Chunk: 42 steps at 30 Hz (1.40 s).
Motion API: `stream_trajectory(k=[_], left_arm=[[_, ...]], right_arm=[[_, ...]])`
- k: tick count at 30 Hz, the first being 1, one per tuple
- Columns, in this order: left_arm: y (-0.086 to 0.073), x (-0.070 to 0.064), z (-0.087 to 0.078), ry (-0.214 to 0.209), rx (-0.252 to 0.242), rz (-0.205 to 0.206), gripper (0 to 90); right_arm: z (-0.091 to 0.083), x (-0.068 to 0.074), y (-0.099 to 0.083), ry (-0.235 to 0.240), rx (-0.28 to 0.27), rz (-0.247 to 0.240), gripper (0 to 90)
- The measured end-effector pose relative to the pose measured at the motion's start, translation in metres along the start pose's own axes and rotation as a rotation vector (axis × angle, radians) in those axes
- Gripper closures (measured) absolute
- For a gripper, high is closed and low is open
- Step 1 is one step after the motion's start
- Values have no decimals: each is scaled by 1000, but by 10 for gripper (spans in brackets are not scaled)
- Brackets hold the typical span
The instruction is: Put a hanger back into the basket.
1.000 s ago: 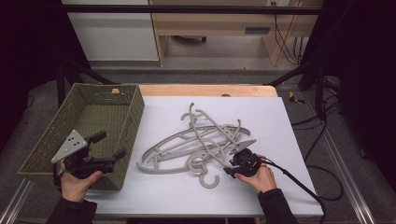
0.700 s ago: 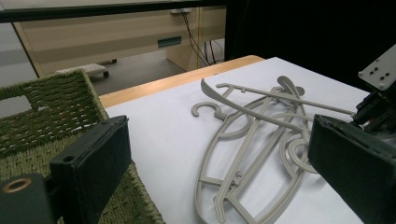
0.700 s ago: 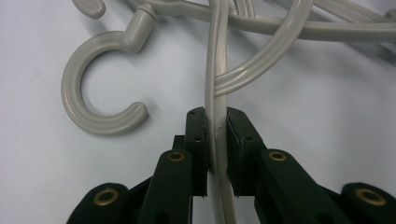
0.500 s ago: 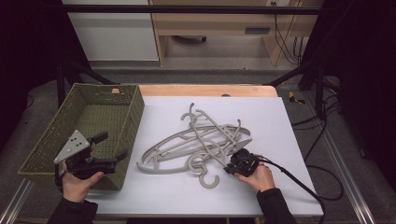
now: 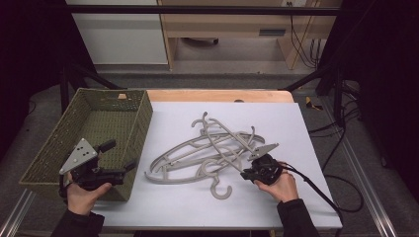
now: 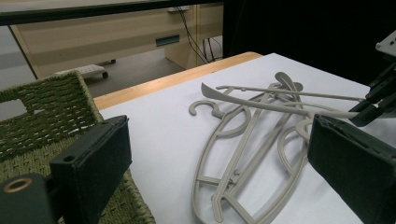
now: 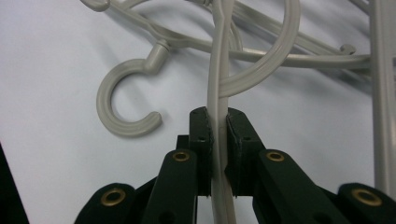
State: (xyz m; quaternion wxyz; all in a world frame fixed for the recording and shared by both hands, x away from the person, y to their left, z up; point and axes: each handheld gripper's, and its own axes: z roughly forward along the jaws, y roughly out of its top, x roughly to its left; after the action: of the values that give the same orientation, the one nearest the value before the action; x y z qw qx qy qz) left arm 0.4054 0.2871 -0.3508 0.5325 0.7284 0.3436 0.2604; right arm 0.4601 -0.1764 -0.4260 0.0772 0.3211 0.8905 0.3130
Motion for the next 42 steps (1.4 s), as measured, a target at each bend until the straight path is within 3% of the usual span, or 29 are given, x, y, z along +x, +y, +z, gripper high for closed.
stream_trajectory(k=[8,23,26,33,35,38,42], left_arm=[[2,-6,1,-13,2,22,58],[5,-17,3,-35,10,56,58],[5,-18,4,-39,11,59,58],[7,-24,6,-60,22,79,58],[10,-30,7,-77,33,112,58],[11,-35,10,-86,45,139,58],[12,-46,20,-129,91,192,59]], right_arm=[[-15,3,3,12,-39,0,825],[-39,16,11,54,-135,-45,829],[-42,18,12,42,-141,-45,830],[-51,24,16,78,-169,-78,831],[-56,29,19,117,-183,-110,830],[-59,32,21,149,-190,-122,830],[-63,37,22,184,-211,-145,830]])
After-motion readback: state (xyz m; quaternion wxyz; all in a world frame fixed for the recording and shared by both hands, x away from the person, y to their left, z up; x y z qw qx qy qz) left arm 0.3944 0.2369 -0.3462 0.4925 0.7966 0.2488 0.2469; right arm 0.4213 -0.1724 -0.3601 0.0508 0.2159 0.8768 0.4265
